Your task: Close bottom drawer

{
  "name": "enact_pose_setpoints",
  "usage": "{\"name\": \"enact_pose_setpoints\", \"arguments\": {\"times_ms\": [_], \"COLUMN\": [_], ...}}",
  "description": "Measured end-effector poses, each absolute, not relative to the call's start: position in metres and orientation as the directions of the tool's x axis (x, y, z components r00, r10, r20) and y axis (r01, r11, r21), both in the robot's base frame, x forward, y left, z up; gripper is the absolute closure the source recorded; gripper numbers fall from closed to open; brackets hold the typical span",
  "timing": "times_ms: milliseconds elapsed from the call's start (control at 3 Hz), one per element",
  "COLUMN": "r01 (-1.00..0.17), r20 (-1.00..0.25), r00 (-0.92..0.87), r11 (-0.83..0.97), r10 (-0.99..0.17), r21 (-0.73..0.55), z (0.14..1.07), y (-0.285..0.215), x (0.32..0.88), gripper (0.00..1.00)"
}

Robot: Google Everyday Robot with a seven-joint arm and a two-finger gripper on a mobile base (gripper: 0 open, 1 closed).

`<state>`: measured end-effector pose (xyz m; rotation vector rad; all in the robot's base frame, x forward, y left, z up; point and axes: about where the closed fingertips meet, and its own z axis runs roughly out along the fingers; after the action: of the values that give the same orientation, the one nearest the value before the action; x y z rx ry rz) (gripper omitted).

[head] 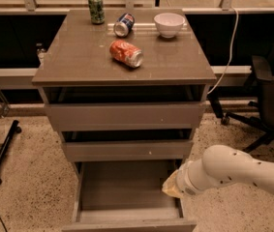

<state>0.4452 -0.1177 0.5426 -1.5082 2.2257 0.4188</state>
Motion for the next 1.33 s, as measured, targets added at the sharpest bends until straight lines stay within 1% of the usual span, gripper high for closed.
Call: {"name": "enact_pose_setpoints", "arguments": {"times_ms": [667,1000,1333], "r01": [-0.893,-0.873,-0.873], "r20": [-0.543,-0.585,-0.585], "r00": [-0.417,-0.461,-0.461], "r11": [0.441,0.46,0.46], "r10": [-0.729,-0.668,-0.668], "r21": [0.094,0.162,0.162], "z": [0.486,0.447,0.447], "y": [-0.126,-0.129,-0.129], "x": [0.441,0.441,0.441], "gripper": [1.0,1.0,1.0]}}
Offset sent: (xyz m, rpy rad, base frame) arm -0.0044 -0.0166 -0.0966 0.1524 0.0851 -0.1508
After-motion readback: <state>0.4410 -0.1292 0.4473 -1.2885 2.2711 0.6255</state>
